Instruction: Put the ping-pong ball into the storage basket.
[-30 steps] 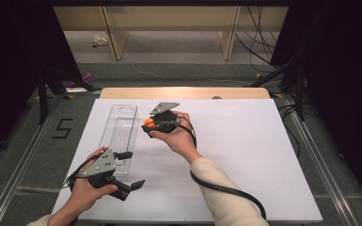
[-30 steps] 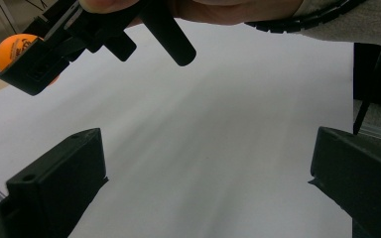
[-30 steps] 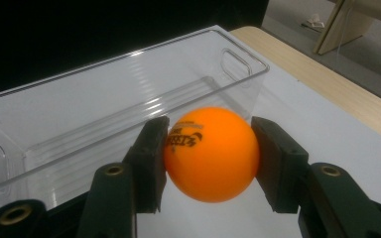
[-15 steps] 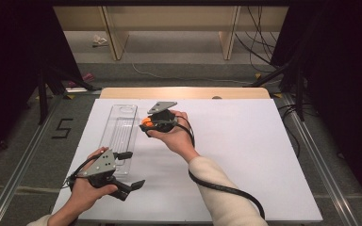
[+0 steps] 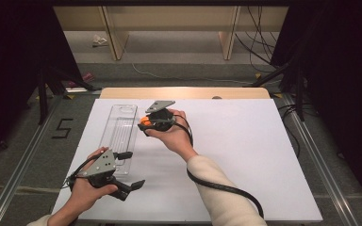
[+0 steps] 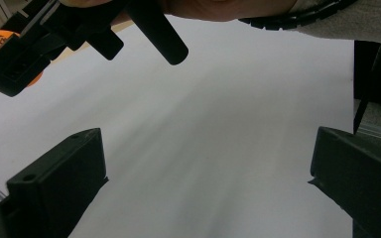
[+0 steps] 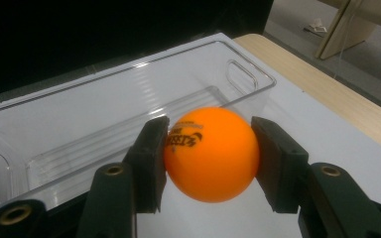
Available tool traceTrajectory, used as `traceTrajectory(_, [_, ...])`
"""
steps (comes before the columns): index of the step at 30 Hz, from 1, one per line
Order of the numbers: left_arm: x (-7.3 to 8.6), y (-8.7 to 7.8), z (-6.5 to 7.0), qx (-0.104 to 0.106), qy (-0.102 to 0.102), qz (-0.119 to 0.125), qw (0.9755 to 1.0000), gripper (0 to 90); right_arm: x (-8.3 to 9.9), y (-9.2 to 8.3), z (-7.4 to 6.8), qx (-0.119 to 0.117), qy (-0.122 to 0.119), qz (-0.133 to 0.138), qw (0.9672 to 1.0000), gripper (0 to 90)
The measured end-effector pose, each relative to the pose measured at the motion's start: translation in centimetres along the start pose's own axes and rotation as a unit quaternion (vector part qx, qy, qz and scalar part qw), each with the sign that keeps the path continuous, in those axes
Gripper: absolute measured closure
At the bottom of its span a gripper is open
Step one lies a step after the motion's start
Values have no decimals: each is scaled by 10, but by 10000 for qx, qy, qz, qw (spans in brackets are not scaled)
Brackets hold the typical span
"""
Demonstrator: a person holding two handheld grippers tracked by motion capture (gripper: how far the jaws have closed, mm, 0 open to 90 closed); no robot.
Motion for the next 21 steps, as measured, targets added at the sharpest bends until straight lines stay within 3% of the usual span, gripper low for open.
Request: traceTrajectory(21, [0, 0, 0, 3, 8, 0, 10000, 6, -6, 6, -4, -39, -48, -6, 10000, 517])
Point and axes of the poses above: each handheld gripper's, and its own axes: y roughly forward along the jaws, x roughly out of its underside, z roughly to its right, the point moved 7 cm from there along y, roughly forward along the jaws, and after that the axes turned 3 degrees about -y, right-handed, at the moved point
